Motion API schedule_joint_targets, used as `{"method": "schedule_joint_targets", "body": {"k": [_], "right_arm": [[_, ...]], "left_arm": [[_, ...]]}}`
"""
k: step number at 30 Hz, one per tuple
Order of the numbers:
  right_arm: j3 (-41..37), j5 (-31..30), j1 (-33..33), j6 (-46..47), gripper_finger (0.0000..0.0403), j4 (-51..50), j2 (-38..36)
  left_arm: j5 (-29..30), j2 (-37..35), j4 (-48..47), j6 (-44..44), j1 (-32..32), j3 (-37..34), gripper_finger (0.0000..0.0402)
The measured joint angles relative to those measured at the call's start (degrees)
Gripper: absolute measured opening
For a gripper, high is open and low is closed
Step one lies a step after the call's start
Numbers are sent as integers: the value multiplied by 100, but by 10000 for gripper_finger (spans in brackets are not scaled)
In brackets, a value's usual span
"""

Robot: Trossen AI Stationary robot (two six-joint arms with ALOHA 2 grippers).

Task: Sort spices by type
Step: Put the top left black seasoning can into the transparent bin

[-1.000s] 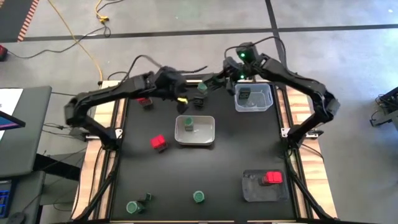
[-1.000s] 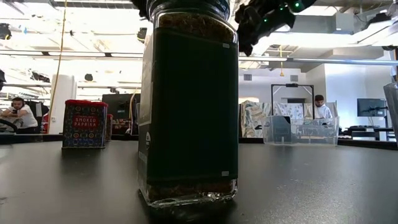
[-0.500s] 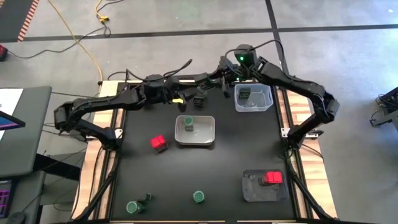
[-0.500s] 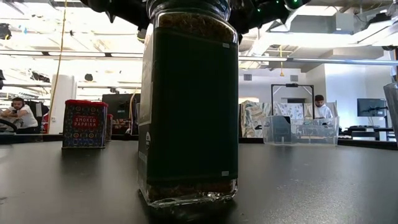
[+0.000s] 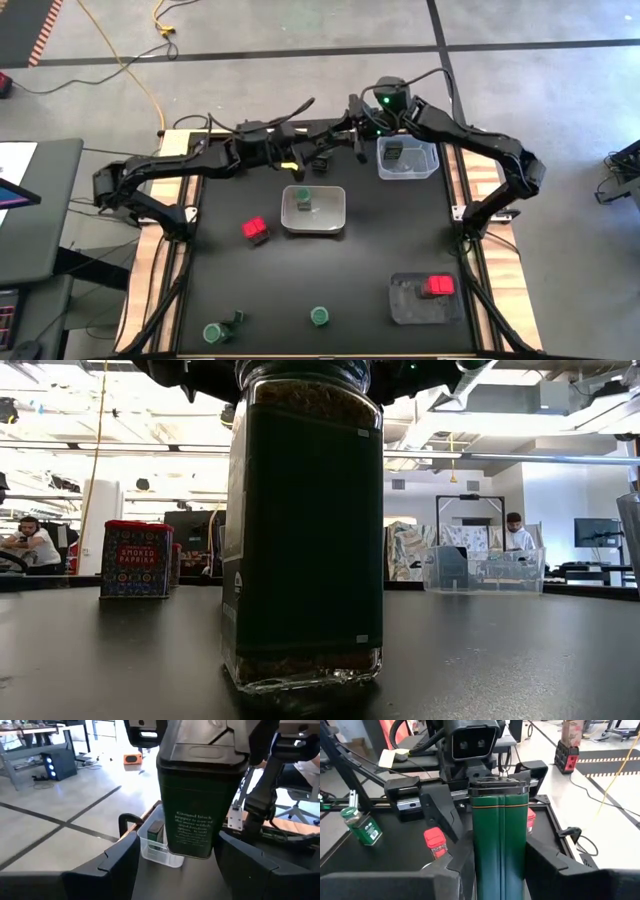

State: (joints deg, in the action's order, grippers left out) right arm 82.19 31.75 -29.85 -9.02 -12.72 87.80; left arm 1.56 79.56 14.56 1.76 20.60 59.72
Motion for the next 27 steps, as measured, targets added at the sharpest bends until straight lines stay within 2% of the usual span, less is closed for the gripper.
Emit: {"method": "schedule_joint_targets", "body": {"k": [9, 21, 27], "right_arm": [[2, 97, 28, 144, 159, 243, 0], [4, 93, 50, 143, 159, 251, -3], [7, 115, 48, 153, 159, 252, -10]], "left_arm": [[-98, 21, 28, 89, -17, 0, 232], [-145, 21, 89, 117, -17, -1, 113], [-172, 21, 146, 109, -41, 0, 82]]}}
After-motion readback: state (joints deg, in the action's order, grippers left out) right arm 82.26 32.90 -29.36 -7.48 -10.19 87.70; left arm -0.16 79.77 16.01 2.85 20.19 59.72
